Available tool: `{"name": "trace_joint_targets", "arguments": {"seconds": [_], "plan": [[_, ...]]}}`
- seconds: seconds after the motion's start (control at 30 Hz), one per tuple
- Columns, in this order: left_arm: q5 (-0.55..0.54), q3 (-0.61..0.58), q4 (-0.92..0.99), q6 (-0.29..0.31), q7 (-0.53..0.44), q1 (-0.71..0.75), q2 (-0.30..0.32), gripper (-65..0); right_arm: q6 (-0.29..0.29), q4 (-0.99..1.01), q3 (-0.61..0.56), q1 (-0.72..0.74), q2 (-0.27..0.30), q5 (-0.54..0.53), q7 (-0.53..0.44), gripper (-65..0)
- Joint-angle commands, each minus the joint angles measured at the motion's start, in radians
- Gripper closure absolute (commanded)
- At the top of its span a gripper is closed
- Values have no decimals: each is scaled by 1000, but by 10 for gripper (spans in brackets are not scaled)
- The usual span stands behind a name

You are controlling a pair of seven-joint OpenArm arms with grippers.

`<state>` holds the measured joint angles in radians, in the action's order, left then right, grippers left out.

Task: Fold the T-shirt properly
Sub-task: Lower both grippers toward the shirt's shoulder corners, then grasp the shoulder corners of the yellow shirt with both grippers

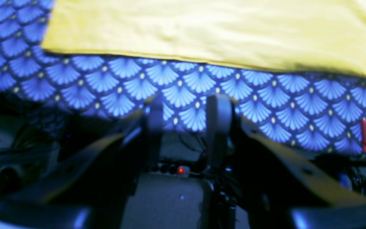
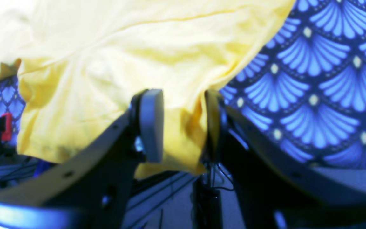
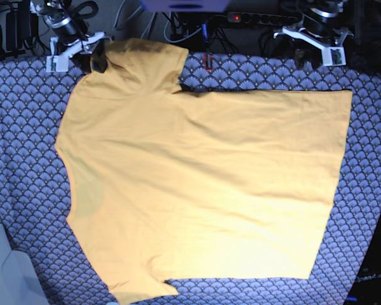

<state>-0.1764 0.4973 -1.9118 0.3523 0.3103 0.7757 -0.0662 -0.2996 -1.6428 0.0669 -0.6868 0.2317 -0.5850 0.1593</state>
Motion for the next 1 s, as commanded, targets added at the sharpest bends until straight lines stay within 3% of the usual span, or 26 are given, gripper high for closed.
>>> {"name": "trace_joint_targets", "arguments": {"seconds": [0.0,0.13,0.37,0.77,0.9,0.97], "plan": [[-7,7,-19,9,-21,11,1,-222,-34,0,-16,-15,-12,4,64,-224],[-8,14,-22,9,-21,12,1,-222,-109,-1,-6,-15,-33,4,64,-188],[-12,13,-31,9,-21,15,1,-225,-117,0,-6,0,-33,4,72,-6],[-15,57,-28,9,-21,-25,-5,-231,-118,-1,21,31,-33,4,121,0],[-16,108,-24,9,-21,-54,-5,-319,-120,-1,27,29,-33,4,121,0],[-16,131,-21,9,-21,-68,-5,-331,-120,-1,27,31,-33,4,121,0]]}}
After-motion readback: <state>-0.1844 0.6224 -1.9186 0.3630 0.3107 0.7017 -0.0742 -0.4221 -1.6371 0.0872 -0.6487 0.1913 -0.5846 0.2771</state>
